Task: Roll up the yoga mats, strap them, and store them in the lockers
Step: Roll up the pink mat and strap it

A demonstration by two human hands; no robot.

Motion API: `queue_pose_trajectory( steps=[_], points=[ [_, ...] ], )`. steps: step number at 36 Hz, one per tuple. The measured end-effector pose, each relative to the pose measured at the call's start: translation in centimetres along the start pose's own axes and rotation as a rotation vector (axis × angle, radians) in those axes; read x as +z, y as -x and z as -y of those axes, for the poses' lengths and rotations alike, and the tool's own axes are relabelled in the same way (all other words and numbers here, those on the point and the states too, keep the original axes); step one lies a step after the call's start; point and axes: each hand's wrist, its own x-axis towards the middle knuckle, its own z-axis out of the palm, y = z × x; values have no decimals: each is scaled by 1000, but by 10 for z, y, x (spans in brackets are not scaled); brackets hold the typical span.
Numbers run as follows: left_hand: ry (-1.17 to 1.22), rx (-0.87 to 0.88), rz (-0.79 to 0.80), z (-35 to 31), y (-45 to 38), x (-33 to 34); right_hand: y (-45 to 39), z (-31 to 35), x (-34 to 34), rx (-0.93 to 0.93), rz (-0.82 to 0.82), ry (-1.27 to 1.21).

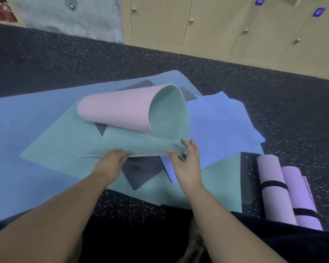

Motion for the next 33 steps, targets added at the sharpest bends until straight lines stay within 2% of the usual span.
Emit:
queue_pose_trajectory(
  steps=[6, 8, 14, 19, 24, 27, 30, 33],
  points=[
    [-80, 34, -176, -18, -17, -8, -6, -10, 3, -18, -49, 106],
    [-105, 62, -232, -19, -18, -10, -8, -14, 3, 25, -58, 124],
    [-171, 110, -304, -19, 1, -7, -9, -15, 5, 162, 18, 7],
    [-384, 189, -271, 0, 21, 5, -13, -24, 6, 155, 80, 6],
    [-319, 189, -194, -8, 38, 19, -16, -31, 7, 157, 16, -28],
    [-325, 221, -141, -14, 39, 25, -16, -38, 5, 140, -20, 35],
    [-316, 200, -54, -24, 39, 31, -16, -45, 6, 97, -76, 168],
    [-331, 199, -5, -37, 36, 31, -9, -56, 9, -19, -198, 482]
  ],
)
